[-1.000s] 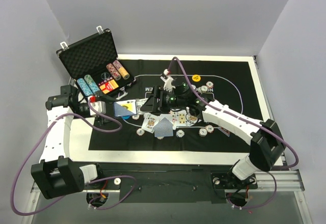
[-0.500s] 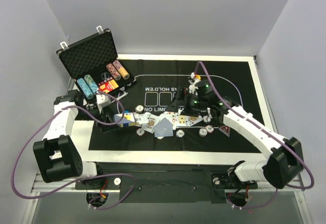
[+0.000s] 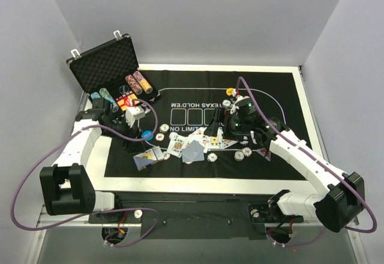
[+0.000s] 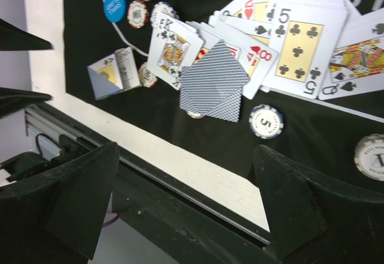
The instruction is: Distribute texas hold em gaming equipment
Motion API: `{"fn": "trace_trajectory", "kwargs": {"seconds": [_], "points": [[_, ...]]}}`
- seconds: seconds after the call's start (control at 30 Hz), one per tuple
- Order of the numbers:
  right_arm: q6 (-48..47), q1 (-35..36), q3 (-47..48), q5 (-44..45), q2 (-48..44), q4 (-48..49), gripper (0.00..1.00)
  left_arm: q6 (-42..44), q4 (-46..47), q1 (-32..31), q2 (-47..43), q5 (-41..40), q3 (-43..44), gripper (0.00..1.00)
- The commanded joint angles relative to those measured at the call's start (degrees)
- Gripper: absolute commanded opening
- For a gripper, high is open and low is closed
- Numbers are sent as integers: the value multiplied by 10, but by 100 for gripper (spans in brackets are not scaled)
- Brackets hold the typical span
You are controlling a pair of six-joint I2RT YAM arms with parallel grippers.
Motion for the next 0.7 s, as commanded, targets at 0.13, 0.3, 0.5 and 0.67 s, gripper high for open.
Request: {"fn": "trace_trajectory", "kwargs": {"seconds": [0.13, 0.3, 0.5, 0.67], "points": [[-43, -2, 30, 82, -29, -86, 90, -134, -37, 49, 46, -36, 137, 93], [-50, -2, 25, 102, -49, -104, 90, -130, -28, 121, 42, -8, 142, 94], [-52, -2, 18, 111, -69, -107, 90, -125, -17, 153, 46, -4, 130, 95], [-51, 0, 18, 113, -70, -107, 90, -125, -17, 163, 51, 4, 135, 96]]}}
